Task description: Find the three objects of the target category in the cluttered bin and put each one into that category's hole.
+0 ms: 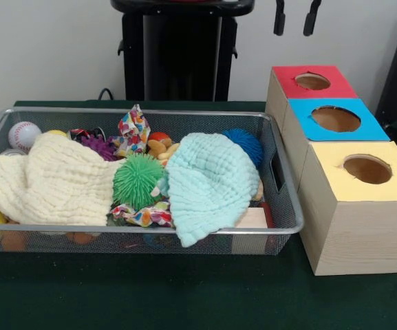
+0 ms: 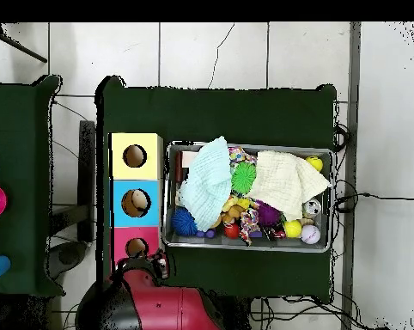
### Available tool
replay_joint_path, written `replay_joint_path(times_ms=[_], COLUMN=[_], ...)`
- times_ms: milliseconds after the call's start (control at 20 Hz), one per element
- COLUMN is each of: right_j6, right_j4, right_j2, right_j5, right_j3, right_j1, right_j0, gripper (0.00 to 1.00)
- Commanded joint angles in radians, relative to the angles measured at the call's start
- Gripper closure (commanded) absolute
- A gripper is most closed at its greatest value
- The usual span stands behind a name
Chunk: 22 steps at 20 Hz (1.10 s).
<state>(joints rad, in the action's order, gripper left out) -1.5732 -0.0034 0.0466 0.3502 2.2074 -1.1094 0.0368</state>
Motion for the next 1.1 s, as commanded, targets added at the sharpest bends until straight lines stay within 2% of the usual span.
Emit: replay_joint_path(times_ms=[50,250,550,800,1100], right_j6=[-0.156,-0.112,-0.069,-0.039,0.014], right_j4=[-0.020,-0.019,-0.024,-0.054,-0.077], right_j2=[0.045,0.020,-0.006,0.001,-0.039], right_j5=[0.164,0.164,0.138,0.127,0.085], right_j3=[-0.121,-0.140,-0.108,-0.093,-0.089], right_j1=[0.027,0.041,0.031,0.005,0.021], right_j0=[-0.013,-0.055,-0.121,-0.167,-0.250], gripper=[0.00,0.00,0.00,0.00,0.00])
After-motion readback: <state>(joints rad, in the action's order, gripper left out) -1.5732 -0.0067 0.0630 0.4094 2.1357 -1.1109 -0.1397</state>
